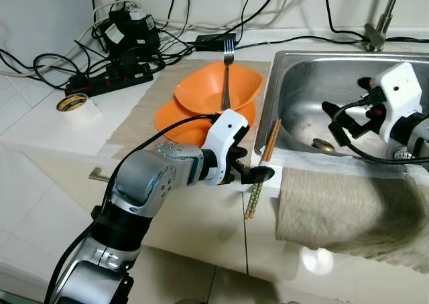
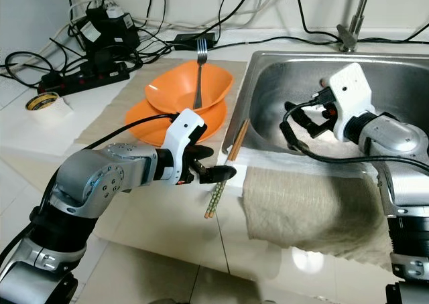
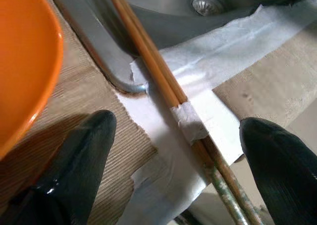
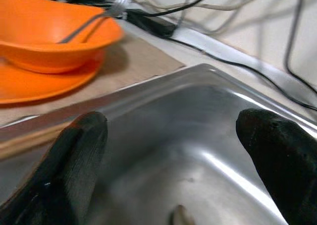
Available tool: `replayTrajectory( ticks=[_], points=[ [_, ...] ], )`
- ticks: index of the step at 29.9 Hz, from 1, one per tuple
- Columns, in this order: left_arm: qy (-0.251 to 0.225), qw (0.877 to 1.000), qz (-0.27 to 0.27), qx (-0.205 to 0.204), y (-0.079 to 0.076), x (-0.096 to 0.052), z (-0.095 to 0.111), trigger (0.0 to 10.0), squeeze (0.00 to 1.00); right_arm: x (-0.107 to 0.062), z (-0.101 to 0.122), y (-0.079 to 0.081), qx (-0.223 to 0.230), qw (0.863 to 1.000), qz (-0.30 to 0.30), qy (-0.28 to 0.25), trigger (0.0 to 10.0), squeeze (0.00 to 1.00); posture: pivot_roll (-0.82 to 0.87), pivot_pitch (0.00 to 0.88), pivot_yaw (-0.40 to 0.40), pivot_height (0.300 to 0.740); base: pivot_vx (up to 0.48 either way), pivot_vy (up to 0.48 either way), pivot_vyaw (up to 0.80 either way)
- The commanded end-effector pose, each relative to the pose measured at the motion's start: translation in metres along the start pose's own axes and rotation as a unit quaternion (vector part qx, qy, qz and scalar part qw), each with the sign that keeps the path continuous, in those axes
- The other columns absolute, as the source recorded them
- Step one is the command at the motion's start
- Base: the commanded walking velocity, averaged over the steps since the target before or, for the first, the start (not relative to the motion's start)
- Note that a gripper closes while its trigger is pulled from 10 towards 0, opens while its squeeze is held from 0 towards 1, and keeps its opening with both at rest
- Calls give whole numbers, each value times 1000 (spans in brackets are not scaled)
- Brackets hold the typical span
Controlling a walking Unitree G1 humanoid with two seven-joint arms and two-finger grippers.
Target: Kitchen organization
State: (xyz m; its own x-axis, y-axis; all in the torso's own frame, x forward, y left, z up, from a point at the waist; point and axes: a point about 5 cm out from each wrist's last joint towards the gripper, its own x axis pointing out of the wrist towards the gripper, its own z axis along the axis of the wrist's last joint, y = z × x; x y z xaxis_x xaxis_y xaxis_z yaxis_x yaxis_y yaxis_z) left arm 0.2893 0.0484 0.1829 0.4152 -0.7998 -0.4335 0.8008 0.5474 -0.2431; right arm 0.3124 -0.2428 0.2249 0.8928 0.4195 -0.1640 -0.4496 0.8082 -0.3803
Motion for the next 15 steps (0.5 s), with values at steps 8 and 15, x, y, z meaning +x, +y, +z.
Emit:
replayTrajectory(
  ticks=[8, 15],
  points=[
    [-12, 999, -8, 31, -12, -2, 13, 10000, 1000, 7, 1, 18, 6, 999, 41, 0, 10000, 0, -24, 0, 140, 740, 0, 0, 0],
    [-2, 999, -19, 34, -15, 1, 10, 10000, 0, 10, 5, 22, -5, 999, 39, -4, 10000, 0, -27, 0, 145, 740, 0, 0, 0]
  ],
)
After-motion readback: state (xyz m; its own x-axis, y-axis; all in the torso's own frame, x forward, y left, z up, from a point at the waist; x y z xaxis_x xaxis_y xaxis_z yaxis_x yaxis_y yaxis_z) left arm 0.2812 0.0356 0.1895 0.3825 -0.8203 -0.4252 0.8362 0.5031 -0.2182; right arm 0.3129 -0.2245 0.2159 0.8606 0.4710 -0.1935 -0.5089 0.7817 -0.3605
